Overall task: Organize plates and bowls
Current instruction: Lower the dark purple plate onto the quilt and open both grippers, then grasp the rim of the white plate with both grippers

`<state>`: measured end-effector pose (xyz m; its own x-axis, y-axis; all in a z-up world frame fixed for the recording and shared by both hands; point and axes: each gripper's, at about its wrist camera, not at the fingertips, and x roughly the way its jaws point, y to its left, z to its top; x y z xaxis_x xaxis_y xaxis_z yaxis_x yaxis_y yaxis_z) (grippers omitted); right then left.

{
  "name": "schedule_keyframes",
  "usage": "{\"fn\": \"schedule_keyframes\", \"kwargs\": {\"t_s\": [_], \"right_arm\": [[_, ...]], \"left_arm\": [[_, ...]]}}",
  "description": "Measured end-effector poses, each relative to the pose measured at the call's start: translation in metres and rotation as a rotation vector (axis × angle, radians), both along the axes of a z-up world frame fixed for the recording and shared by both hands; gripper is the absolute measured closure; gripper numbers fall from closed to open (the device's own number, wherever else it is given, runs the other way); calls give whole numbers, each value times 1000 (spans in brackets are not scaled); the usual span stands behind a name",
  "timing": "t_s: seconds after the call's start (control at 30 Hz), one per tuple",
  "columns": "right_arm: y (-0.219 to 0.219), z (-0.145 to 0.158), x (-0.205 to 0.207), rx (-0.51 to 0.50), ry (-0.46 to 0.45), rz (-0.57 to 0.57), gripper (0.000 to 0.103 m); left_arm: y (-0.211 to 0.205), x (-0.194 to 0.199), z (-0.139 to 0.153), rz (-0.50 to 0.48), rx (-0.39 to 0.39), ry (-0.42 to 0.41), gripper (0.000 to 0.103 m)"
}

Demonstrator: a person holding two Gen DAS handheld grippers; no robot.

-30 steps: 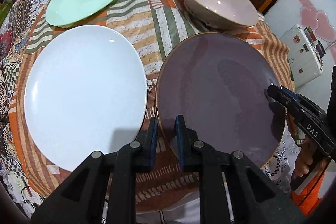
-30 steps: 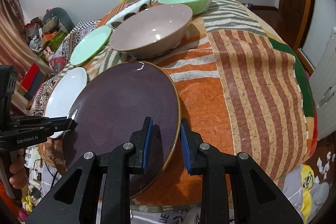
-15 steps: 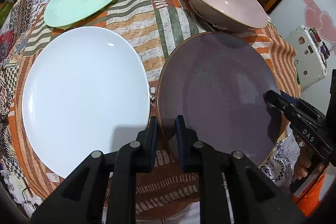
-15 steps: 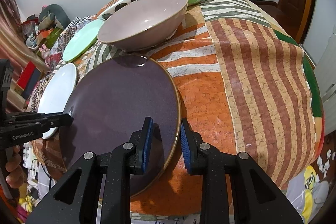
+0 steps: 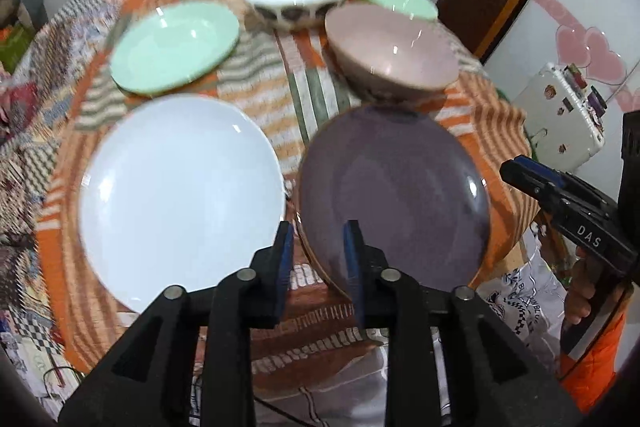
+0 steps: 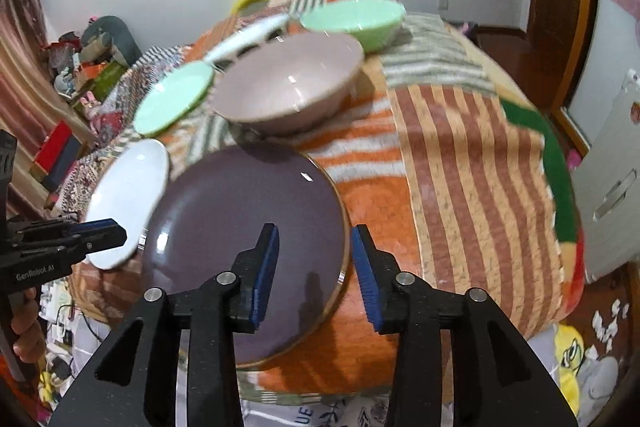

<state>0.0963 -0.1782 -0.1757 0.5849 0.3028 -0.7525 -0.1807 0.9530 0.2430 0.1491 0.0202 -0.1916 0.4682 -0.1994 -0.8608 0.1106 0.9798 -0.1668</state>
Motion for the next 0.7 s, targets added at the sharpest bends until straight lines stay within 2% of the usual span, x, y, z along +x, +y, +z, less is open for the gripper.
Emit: {"fn": "schedule_keyframes", "kwargs": {"t_s": [0.13, 0.27, 0.37, 0.5, 0.7], "right_arm": [[11, 25, -7, 11, -69, 21, 58], [31, 43, -9, 21, -122, 53, 55], [51, 51, -4, 22, -147, 80, 53], [68, 57, -2, 18, -188, 99, 39], [97, 56, 8, 10, -182, 146, 38]], "left_arm": [[12, -16, 27, 38, 10, -97, 58], [25, -30, 49, 74, 18, -177, 51], [39, -40, 61, 116, 26, -231, 41], [63, -48, 68, 172, 27, -261, 33], [106, -53, 60, 267, 30, -255, 26]]}}
